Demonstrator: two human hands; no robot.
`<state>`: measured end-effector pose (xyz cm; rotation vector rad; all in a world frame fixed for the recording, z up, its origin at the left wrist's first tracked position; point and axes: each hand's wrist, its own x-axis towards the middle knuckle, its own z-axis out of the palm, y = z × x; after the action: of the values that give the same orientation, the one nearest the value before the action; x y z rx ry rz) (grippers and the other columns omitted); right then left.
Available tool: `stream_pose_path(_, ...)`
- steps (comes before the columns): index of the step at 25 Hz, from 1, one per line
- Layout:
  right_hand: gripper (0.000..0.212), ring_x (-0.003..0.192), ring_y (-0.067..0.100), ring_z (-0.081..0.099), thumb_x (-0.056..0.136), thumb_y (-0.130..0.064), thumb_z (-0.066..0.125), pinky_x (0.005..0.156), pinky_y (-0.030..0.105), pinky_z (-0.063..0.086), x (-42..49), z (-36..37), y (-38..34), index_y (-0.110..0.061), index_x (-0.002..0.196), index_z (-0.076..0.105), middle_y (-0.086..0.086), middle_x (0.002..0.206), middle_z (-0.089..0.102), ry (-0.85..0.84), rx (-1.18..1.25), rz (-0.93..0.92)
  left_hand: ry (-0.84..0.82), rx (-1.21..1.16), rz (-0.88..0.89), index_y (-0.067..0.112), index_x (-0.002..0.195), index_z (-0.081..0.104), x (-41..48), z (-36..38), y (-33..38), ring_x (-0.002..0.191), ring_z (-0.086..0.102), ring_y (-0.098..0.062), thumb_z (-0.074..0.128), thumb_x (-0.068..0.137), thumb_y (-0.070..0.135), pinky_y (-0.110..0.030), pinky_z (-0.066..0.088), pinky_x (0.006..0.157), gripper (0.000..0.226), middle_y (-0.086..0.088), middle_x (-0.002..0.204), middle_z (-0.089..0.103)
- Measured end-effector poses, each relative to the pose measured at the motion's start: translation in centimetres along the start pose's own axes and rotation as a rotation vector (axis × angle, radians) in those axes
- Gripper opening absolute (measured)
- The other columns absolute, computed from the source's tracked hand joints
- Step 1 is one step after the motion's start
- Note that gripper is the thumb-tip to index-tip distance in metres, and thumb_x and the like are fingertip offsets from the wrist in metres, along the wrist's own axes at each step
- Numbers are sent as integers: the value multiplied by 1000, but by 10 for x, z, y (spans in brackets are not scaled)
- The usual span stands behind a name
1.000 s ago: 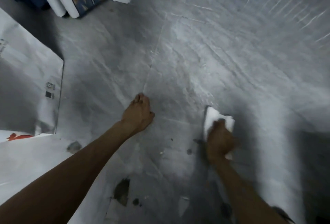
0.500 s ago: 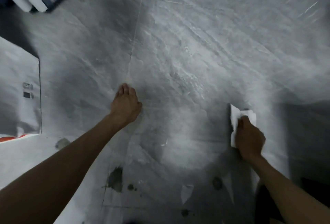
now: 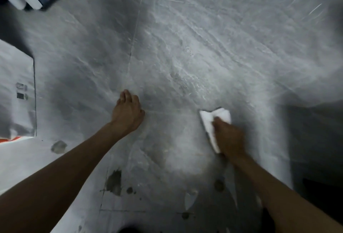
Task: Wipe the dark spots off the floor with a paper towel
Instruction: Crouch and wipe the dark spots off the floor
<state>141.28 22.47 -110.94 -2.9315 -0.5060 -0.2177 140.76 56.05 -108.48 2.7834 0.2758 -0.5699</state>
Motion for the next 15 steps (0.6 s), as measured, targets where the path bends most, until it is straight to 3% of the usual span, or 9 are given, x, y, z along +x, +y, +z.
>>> stream_pose_path(2, 29, 58, 40, 64, 96, -25, 40, 55, 41, 50, -23, -15, 50, -10, 96, 65, 24, 70, 66, -38, -116, 458, -4, 32, -4, -10, 133, 30, 0, 1, 5, 142, 13, -47, 43, 95, 27, -48, 21, 116, 55, -40, 150, 12)
stream_pose_path(4, 24, 68, 46, 62, 98, -26, 41, 64, 46, 48, -39, -14, 43, -9, 90, 56, 31, 75, 63, 36, -87, 854, -8, 39, -2, -10, 133, 30, 0, 1, 1, 142, 15, -47, 43, 95, 26, -48, 22, 115, 55, -40, 149, 13)
stream_pose_path(5, 22, 66, 46, 62, 98, -23, 45, 62, 46, 48, -37, -9, 21, -6, 90, 57, 32, 73, 62, 45, -62, 940, 1, 35, 7, -11, 131, 31, -1, 1, -2, 141, 18, -46, 44, 94, 25, -48, 24, 114, 53, -39, 148, 16)
stream_pose_path(6, 20, 60, 44, 62, 97, -18, 50, 57, 43, 48, -33, -1, -6, -4, 88, 60, 30, 66, 61, 54, -19, 909, 13, 15, 22, -11, 128, 35, -2, 0, -5, 138, 24, -45, 45, 94, 22, -46, 28, 112, 49, -38, 145, 23)
stream_pose_path(8, 17, 42, 32, 59, 91, -16, 61, 43, 32, 45, -19, 19, -85, -7, 77, 66, 18, 48, 58, 53, 39, 637, 29, -99, 61, -9, 116, 43, -10, -6, -9, 120, 45, -42, 48, 92, 17, -41, 38, 95, 36, -33, 128, 45)
stream_pose_path(10, 15, 37, 22, 57, 84, -24, 66, 36, 23, 42, -10, 33, -181, -13, 77, 72, 4, 47, 59, -126, 139, 265, 44, -235, 48, -1, 106, 45, -25, -16, -21, 90, 59, -37, 51, 90, 13, -34, 38, 68, 23, -26, 103, 60)
stream_pose_path(11, 12, 41, 18, 60, 82, -26, 69, 38, 23, 44, -11, 39, -223, -16, 85, 73, 1, 52, 63, -254, 190, 5, 63, -284, 7, 3, 104, 45, -36, -21, -35, 78, 59, -34, 51, 88, 13, -32, 36, 62, 19, -23, 94, 64)
stream_pose_path(13, 23, 48, 20, 64, 76, -25, 72, 42, 24, 46, -2, 50, -264, -19, 98, 72, 2, 65, 70, -310, 217, -538, 162, -309, -82, 9, 102, 47, -65, -30, -76, 73, 61, -32, 52, 86, 12, -35, 45, 62, 17, -17, 91, 68)
stream_pose_path(15, 29, 41, 20, 62, 66, -26, 78, 36, 22, 44, 29, 59, -267, -22, 95, 74, 0, 64, 71, -229, 140, -849, 262, -260, -136, 12, 101, 53, -109, -30, -122, 78, 67, -33, 52, 88, 12, -41, 54, 68, 13, -13, 93, 72)
